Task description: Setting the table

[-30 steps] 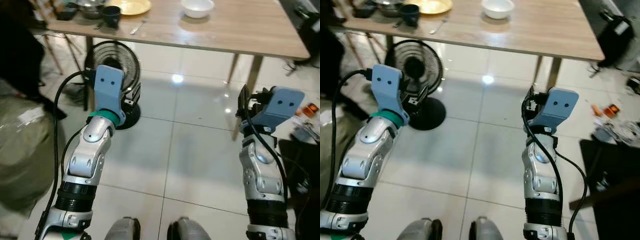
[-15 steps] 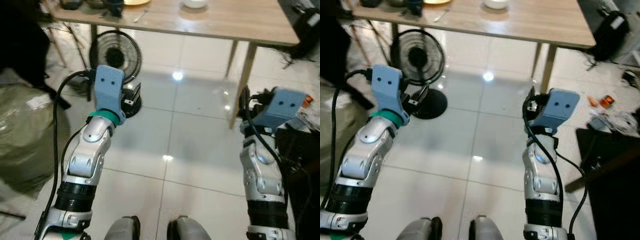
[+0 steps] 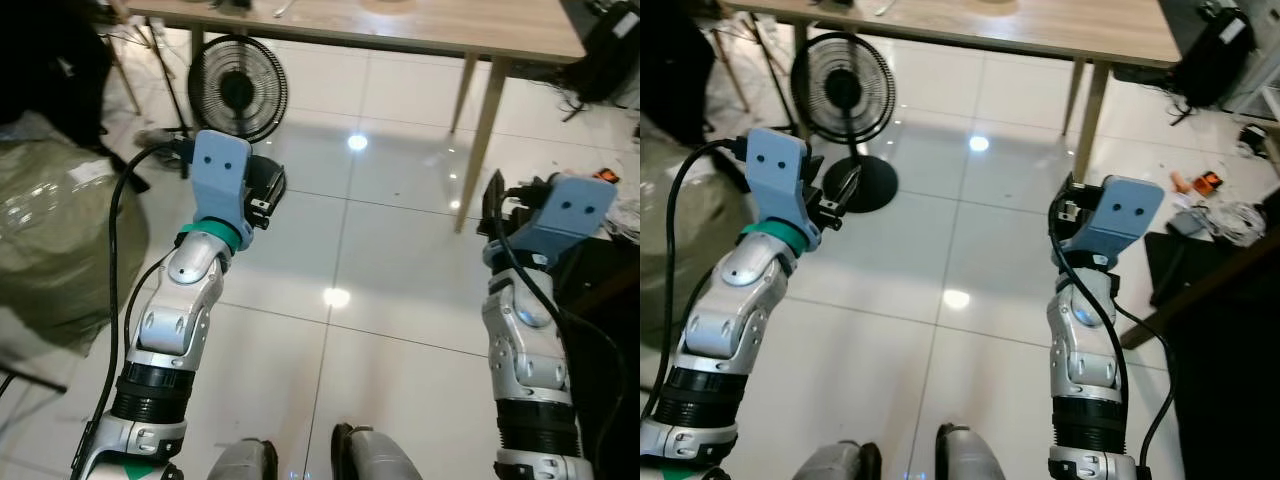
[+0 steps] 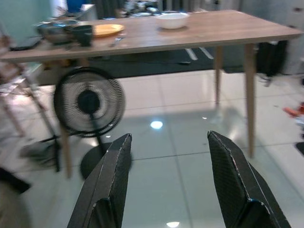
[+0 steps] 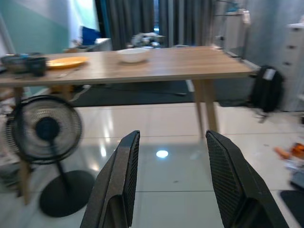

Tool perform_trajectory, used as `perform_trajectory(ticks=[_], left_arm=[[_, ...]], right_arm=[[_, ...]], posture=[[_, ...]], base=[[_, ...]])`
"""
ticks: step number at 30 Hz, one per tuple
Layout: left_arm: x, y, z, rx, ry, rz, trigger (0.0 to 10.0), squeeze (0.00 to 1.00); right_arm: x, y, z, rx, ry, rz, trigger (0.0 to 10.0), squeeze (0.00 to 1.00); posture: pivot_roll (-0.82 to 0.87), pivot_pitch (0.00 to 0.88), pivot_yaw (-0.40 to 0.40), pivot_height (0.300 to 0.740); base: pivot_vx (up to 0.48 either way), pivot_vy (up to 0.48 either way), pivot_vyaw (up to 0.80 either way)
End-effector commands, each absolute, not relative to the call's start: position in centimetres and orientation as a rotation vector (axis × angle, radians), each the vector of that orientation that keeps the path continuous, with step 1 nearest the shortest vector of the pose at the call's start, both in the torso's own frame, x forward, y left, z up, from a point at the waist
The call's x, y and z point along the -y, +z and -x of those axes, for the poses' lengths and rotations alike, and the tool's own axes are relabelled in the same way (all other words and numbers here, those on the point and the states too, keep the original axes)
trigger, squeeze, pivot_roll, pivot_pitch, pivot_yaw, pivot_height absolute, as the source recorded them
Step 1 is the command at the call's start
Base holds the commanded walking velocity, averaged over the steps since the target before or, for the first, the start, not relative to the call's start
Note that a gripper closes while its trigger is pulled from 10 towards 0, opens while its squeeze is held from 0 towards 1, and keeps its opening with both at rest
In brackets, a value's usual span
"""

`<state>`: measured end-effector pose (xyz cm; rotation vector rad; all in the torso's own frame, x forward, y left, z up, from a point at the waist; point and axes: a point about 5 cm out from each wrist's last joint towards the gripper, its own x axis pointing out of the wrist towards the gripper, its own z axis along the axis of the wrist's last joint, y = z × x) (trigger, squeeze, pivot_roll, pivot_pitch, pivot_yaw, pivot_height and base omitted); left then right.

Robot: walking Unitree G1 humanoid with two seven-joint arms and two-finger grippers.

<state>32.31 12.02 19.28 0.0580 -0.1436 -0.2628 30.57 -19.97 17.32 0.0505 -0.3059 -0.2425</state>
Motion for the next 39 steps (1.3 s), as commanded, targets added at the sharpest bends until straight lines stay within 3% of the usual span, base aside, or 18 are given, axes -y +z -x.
perform_trajectory(ticks=[1,27,32,39], left_arm=[[-11.88,18.75,-32.22,0.124,-0.265,-0.062,10.0,0.00],[-11.85,18.77,-32.27,0.123,-0.269,-0.064,10.0,0.00],[-11.86,18.78,-32.29,0.123,-0.268,-0.063,10.0,0.00],[-11.65,18.87,-32.28,0.122,-0.277,-0.053,10.0,0.00]], right_arm=[[20.23,17.03,-30.47,0.293,-0.254,-0.048,10.0,0.00],[20.24,17.02,-30.53,0.291,-0.256,-0.051,10.0,0.00],[20.23,17.00,-30.56,0.289,-0.255,-0.053,10.0,0.00],[20.25,16.94,-30.64,0.283,-0.255,-0.063,10.0,0.00]], posture=[[0.02,0.000,0.067,0.740],[0.02,0.000,0.068,0.740],[0.02,0.000,0.069,0.740],[0.02,0.000,0.071,0.740]], base=[[-0.322,0.000,0.00],[-0.322,0.000,0.00],[0.000,0.000,0.00],[0.000,0.000,-0.75]])
